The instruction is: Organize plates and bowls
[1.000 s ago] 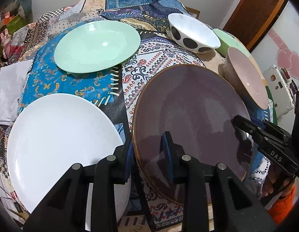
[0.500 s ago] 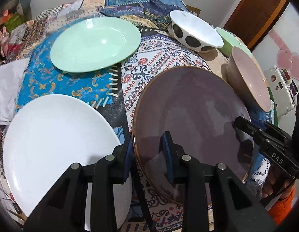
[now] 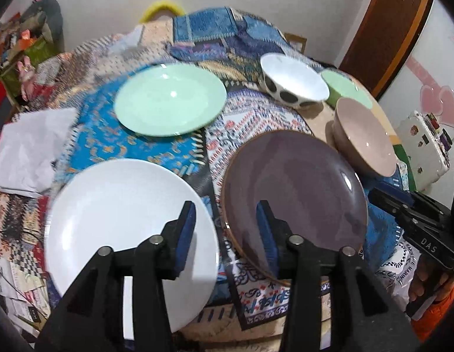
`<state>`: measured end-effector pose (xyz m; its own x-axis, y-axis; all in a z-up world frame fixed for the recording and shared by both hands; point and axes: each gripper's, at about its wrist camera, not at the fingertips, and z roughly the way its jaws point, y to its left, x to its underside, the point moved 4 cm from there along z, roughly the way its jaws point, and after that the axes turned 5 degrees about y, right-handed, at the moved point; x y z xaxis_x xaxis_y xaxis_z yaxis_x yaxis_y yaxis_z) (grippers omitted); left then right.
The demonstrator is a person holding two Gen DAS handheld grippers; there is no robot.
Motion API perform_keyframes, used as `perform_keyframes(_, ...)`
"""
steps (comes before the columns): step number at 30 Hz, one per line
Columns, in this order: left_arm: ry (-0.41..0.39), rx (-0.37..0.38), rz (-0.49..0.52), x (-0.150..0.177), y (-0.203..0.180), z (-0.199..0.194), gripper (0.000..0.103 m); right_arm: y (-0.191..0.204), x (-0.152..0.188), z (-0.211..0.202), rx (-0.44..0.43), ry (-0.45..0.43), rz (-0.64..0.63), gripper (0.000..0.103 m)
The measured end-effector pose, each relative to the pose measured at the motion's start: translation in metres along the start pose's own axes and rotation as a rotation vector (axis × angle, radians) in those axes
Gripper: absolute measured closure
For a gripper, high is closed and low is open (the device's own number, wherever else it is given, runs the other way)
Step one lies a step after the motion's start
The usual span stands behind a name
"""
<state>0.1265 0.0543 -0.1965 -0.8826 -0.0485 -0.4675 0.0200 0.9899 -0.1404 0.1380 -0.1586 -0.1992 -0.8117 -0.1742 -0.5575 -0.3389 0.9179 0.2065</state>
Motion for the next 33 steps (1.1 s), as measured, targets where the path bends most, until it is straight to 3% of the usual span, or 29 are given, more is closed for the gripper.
perform_keyframes(5,-0.083,-0.033,-0.002,0.004,0.010,-0.033,0.045,0.019,-0.009,-0.013,-0.016,-0.048,-0.037,0.060)
perform_keyframes(9,-0.140,-0.070,-0.018,0.008,0.023,-0.058,0.041,0.038,-0.018,-0.019,-0.041,-0.077,-0.073,0.058)
perform_keyframes(12,-0.177,-0.105,-0.029,0.012,0.036,-0.073,0.036,0.054,-0.022,-0.020,-0.055,-0.097,-0.102,0.047)
perform_keyframes(16,-0.206,-0.136,-0.056,0.018,0.058,-0.086,0.030,0.077,-0.026,-0.014,-0.077,-0.099,-0.144,0.046)
perform_keyframes(25,-0.172,-0.197,-0.147,0.036,0.110,-0.081,0.029,0.122,-0.031,0.016,-0.122,-0.053,-0.235,0.046)
perform_keyframes(33,-0.079,-0.225,-0.209,0.055,0.157,-0.049,0.029,0.146,-0.032,0.056,-0.147,0.030,-0.269,0.046)
